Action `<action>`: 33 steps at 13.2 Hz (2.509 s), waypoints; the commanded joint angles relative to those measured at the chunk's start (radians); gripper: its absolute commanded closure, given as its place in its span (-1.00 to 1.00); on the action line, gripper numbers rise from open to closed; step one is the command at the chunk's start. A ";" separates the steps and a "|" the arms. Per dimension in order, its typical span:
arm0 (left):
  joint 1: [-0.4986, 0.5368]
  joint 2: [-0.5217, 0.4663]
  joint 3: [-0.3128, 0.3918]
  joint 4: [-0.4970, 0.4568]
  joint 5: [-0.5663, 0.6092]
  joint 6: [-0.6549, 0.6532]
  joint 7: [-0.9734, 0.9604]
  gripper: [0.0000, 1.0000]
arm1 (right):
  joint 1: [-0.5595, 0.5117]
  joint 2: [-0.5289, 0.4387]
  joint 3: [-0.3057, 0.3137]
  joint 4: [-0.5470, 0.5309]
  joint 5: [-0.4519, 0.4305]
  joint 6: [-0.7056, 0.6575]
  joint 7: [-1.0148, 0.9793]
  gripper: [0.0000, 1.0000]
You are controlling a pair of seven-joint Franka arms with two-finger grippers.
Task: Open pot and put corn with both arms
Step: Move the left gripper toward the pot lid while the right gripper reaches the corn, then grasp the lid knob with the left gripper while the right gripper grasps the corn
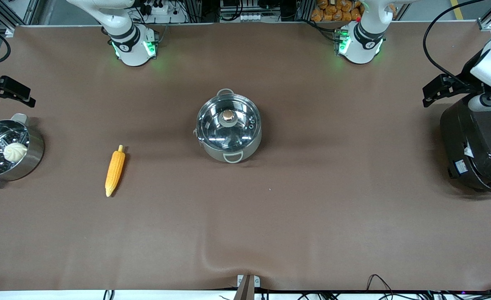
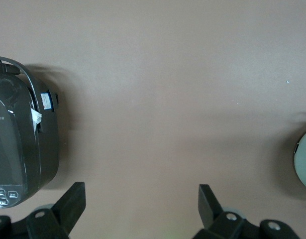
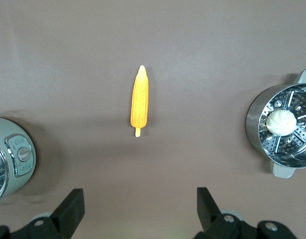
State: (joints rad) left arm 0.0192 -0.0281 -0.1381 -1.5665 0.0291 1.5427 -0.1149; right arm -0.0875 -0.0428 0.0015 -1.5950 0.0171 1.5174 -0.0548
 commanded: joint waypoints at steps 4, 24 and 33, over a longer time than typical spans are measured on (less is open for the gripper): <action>0.011 0.001 -0.003 0.017 -0.021 -0.021 0.027 -1.00 | -0.012 -0.014 0.011 -0.007 -0.008 -0.005 -0.014 -1.00; -0.726 0.539 -0.055 0.214 0.021 0.319 -0.966 -1.00 | 0.043 0.429 0.012 -0.150 -0.009 0.456 0.066 -1.00; -0.892 0.692 0.017 0.272 0.040 0.407 -1.114 -1.00 | 0.090 0.481 0.009 -0.341 -0.059 0.765 0.067 -1.00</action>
State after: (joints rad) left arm -0.8574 0.6426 -0.1357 -1.3301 0.0396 1.9492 -1.2037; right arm -0.0031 0.4251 0.0158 -1.9251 -0.0148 2.2521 -0.0055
